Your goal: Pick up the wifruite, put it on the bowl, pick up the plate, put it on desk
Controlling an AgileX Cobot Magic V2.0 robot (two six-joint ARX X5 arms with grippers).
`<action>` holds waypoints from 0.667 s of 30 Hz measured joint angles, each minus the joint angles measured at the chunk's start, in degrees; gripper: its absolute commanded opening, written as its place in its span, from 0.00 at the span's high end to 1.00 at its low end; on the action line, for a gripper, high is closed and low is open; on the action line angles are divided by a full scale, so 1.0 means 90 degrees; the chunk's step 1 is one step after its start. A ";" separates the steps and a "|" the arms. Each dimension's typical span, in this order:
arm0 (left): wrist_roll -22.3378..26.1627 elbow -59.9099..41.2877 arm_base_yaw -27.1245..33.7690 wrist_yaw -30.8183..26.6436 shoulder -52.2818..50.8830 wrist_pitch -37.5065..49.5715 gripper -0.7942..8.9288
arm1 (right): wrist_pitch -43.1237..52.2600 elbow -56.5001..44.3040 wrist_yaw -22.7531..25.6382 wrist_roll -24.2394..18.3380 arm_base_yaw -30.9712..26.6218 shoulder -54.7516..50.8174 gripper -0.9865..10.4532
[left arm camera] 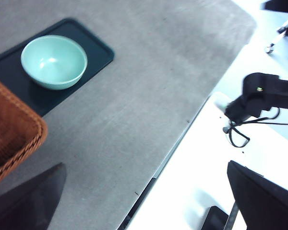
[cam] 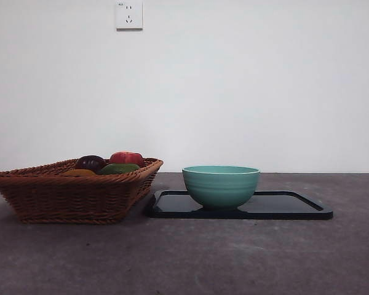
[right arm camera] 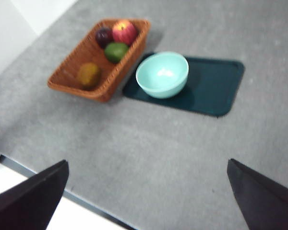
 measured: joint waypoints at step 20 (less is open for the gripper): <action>0.0211 -0.0015 -0.0010 0.0027 -0.0614 -0.0151 0.34 | 0.1263 0.0884 -0.0624 -0.0330 0.0083 0.5693 0.42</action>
